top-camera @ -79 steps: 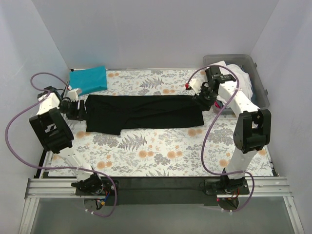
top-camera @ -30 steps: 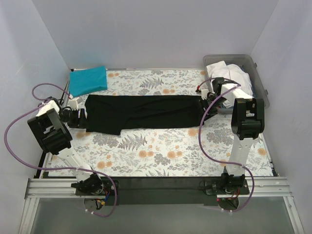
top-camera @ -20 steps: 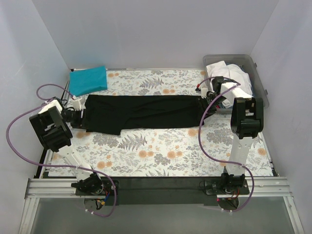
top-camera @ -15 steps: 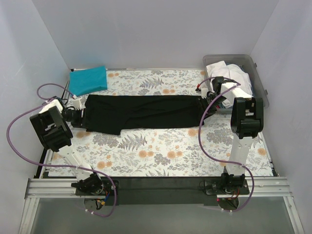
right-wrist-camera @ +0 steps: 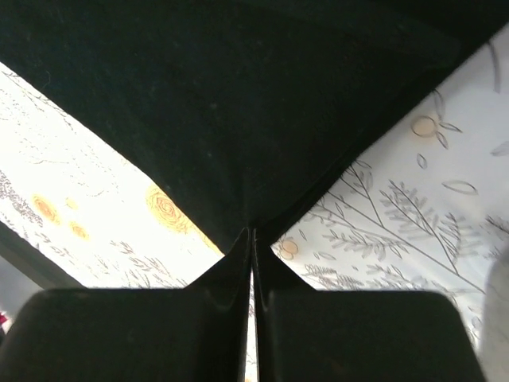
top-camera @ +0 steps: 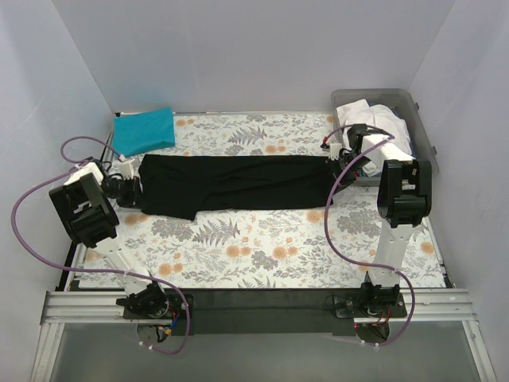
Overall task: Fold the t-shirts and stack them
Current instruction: Fold the tshirt
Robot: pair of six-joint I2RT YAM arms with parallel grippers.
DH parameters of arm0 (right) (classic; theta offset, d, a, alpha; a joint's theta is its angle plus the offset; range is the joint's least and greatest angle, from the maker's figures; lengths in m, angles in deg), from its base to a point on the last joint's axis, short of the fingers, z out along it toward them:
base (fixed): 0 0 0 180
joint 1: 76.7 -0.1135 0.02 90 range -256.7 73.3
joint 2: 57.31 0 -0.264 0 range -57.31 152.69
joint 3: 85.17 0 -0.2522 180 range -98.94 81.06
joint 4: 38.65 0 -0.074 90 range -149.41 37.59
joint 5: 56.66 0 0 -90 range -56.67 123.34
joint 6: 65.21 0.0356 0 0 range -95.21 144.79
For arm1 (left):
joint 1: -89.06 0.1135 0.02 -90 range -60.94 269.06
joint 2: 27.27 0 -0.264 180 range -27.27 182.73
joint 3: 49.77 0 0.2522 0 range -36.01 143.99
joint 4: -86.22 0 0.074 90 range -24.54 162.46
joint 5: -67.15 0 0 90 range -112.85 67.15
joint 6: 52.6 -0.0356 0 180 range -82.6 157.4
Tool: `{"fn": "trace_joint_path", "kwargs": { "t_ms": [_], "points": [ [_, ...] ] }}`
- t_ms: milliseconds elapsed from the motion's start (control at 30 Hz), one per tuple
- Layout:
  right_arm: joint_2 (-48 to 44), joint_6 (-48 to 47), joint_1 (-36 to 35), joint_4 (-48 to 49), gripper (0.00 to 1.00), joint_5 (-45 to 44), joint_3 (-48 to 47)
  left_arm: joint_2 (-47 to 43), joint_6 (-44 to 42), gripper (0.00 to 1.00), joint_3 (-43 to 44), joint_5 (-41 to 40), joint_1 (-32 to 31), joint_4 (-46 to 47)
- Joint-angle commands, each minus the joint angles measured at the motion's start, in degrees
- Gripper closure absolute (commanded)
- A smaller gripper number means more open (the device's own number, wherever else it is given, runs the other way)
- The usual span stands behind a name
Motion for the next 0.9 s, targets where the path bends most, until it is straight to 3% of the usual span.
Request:
{"fn": "trace_joint_path", "kwargs": {
  "t_ms": [0,33,67,100,133,167,567,867],
  "points": [
    [-4.51,-1.05,0.72,-2.08,0.99,-1.94,-0.61,-2.01,-0.57,0.92,-1.26,0.63,-0.12,1.26],
    [-4.51,-1.05,0.72,-2.08,0.99,-2.11,-0.44,-2.10,-0.48,0.92,-1.44,0.72,-0.12,1.43],
    [-4.25,-0.88,0.80,-2.08,0.83,-2.29,-0.43,-2.27,-0.48,0.92,-1.70,0.72,-0.12,1.52],
    [-4.07,-0.70,0.81,-2.25,0.59,-2.38,-0.52,-2.27,-0.40,0.91,-1.88,0.63,-0.12,1.52],
    [-3.72,-0.53,0.81,-2.17,0.47,-2.47,-0.35,-2.27,-0.31,0.90,-1.96,0.80,-0.12,1.52],
    [-3.63,-0.26,0.81,-1.90,0.44,-2.29,-0.26,-2.27,-0.31,0.89,-1.97,0.81,-0.12,1.61],
    [0.59,2.81,0.72,-1.90,0.50,0.61,-2.19,-2.19,-0.31,0.87,-1.09,0.72,-0.12,1.08],
    [0.85,5.36,-0.42,0.64,0.50,-2.11,0.18,-2.01,-0.13,0.86,-1.00,0.81,-0.12,1.43]
  ]
}}
